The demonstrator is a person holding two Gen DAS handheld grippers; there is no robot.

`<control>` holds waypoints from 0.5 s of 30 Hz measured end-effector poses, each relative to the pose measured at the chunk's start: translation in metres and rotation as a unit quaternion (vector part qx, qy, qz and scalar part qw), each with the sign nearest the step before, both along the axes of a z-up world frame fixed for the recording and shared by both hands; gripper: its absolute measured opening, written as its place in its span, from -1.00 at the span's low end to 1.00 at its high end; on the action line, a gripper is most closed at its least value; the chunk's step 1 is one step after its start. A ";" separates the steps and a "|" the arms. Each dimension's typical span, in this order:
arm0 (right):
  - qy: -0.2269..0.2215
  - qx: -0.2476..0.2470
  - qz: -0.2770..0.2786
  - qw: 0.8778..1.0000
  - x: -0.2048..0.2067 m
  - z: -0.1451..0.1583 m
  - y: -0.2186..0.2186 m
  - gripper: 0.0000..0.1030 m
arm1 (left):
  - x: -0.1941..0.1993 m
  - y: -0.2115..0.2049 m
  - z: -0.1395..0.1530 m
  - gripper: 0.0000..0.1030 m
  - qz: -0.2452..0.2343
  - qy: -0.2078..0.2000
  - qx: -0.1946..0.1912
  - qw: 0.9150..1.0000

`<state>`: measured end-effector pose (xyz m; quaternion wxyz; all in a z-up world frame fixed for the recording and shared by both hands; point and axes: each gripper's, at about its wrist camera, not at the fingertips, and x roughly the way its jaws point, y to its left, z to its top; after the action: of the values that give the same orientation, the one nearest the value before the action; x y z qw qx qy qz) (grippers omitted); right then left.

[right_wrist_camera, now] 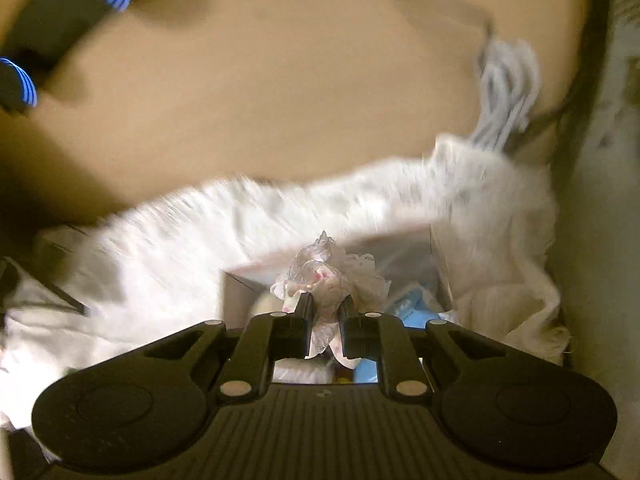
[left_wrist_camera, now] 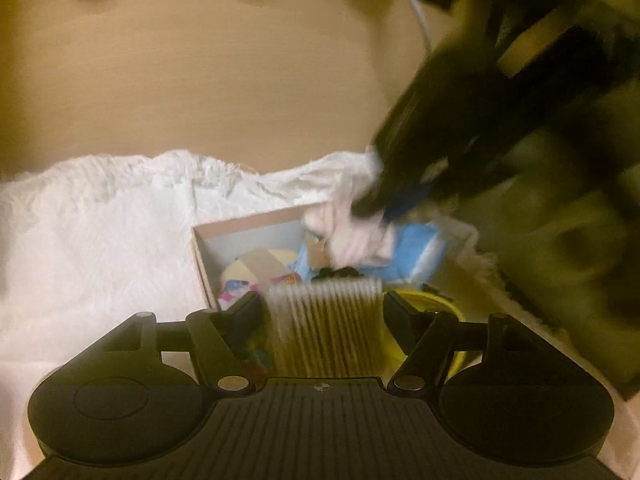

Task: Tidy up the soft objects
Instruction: 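Carry the swab pack and scrunchie into the pink box while both tools open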

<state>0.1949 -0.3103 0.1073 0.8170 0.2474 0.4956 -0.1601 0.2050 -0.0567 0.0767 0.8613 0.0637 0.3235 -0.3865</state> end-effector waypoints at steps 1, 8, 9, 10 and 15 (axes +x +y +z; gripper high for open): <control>0.019 0.001 -0.006 1.000 0.004 -0.013 -0.004 -0.74 | -0.002 0.004 0.005 0.41 -0.002 -0.001 -0.006 1.000; 0.023 0.032 -0.016 0.999 0.003 -0.037 -0.019 -0.74 | -0.023 0.005 0.023 0.14 -0.037 0.007 0.016 0.999; 0.023 0.034 -0.009 0.999 0.002 -0.033 -0.017 -0.68 | -0.026 0.000 0.019 0.03 -0.044 0.007 0.034 0.998; 0.019 0.038 -0.004 0.999 -0.001 -0.028 -0.015 -0.63 | -0.027 -0.005 0.012 0.02 -0.048 0.005 0.051 0.998; -0.056 0.002 0.004 0.998 -0.030 0.019 -0.006 -0.13 | -0.020 -0.017 -0.011 0.02 -0.040 0.019 0.068 0.997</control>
<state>0.1651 -0.3167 0.1266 0.8435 0.2557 0.4507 -0.1414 0.1850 -0.0737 0.0656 0.8326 0.1279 0.3627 -0.3986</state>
